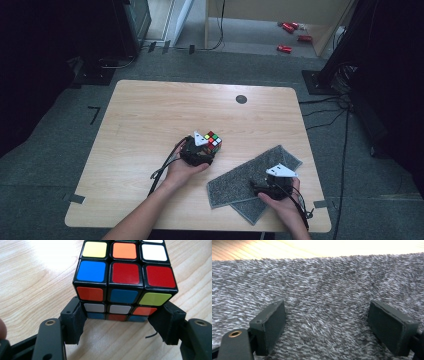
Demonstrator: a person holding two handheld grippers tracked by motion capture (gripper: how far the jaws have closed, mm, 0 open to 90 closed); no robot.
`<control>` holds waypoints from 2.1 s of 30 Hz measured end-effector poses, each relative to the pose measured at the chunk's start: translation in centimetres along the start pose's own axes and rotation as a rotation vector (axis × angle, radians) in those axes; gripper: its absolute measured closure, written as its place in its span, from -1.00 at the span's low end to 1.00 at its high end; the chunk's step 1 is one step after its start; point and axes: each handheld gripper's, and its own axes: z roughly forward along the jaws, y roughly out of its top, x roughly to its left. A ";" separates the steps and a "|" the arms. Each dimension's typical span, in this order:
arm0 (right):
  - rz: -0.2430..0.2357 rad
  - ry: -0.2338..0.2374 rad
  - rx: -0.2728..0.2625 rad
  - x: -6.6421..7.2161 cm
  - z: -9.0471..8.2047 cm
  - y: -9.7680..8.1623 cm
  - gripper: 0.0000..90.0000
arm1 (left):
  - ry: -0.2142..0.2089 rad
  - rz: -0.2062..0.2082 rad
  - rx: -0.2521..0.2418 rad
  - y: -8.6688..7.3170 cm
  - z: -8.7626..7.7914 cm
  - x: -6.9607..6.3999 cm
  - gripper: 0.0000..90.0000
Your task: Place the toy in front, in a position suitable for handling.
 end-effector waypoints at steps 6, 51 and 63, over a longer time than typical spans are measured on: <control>0.003 -0.004 0.000 0.1 0.0 0.0 -0.67 | 0.000 0.017 0.003 -0.7 -1.0 0.2 -0.22; 0.017 -0.045 -0.012 2.7 1.3 1.5 -0.86 | -0.022 0.057 -0.013 -8.4 -8.2 2.0 -0.36; 0.066 -0.028 -0.075 2.2 0.7 2.1 -0.82 | -0.020 0.062 -0.047 -7.7 -8.8 2.4 -0.21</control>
